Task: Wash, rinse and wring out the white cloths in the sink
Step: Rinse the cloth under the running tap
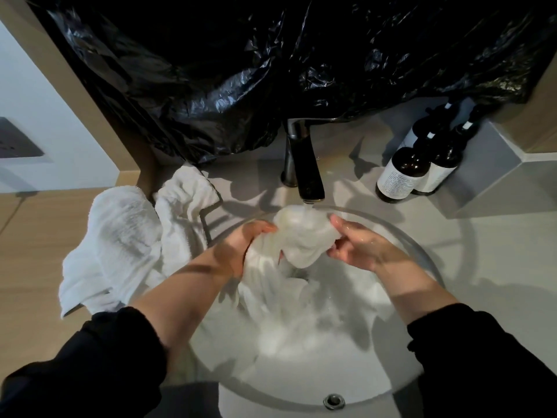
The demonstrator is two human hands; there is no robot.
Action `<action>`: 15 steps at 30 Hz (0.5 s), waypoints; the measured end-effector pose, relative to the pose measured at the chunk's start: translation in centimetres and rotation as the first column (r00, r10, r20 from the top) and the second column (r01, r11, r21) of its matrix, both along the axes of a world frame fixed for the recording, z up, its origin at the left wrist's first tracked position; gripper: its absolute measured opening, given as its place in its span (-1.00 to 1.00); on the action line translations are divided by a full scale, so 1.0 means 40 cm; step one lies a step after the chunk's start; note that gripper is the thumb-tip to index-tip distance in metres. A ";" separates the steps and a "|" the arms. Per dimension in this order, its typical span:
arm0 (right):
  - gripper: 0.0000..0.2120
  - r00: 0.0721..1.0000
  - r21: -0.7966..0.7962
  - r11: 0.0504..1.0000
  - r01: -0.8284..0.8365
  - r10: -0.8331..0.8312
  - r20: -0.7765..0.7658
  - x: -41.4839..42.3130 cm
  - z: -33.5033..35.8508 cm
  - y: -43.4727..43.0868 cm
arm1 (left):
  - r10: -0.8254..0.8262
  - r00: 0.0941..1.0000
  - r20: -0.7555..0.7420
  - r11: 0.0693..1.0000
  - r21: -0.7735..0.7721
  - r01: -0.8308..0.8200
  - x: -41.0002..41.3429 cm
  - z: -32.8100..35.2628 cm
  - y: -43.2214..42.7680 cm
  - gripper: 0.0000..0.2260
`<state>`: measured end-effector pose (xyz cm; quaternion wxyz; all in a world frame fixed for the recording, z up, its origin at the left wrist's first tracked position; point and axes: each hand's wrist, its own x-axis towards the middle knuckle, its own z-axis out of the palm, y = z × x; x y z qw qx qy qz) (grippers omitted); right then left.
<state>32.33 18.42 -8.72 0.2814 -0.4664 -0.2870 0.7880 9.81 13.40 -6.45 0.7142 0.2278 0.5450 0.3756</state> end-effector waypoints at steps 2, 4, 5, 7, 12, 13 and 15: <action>-0.60 0.987 0.072 0.995 0.075 -0.085 0.137 -0.021 0.010 0.006 | 0.000 0.993 0.118 1.000 -0.025 0.003 0.005 -0.003 0.008 -0.77; -0.65 0.978 0.100 0.984 0.147 -0.160 0.135 -0.032 0.012 0.013 | -0.037 0.995 0.093 0.994 -0.103 0.047 0.018 0.001 0.008 -0.79; -0.68 0.975 0.077 0.978 0.196 -0.203 0.094 -0.035 0.017 0.009 | -0.051 0.999 0.015 0.990 -0.132 0.053 0.018 0.002 0.010 -0.75; -0.73 0.960 0.019 0.960 0.280 -0.279 -0.005 -0.042 0.023 -0.002 | -0.031 0.985 -0.169 0.998 -0.050 0.023 0.014 -0.009 0.023 -0.62; -0.84 0.845 0.102 0.871 0.480 -0.491 0.211 -0.077 0.009 -0.014 | -0.101 0.987 -0.121 0.986 0.119 0.116 -0.011 0.007 -0.007 -0.77; -0.84 0.788 0.183 0.832 0.524 -0.555 0.268 -0.101 0.002 -0.026 | -0.123 0.990 -0.069 0.984 0.123 0.130 -0.002 0.015 -0.013 -0.73; -0.84 0.689 0.400 0.762 0.509 -0.640 0.340 -0.163 -0.008 -0.057 | -0.092 0.990 -0.103 0.981 0.160 0.108 0.022 0.022 -0.008 -0.68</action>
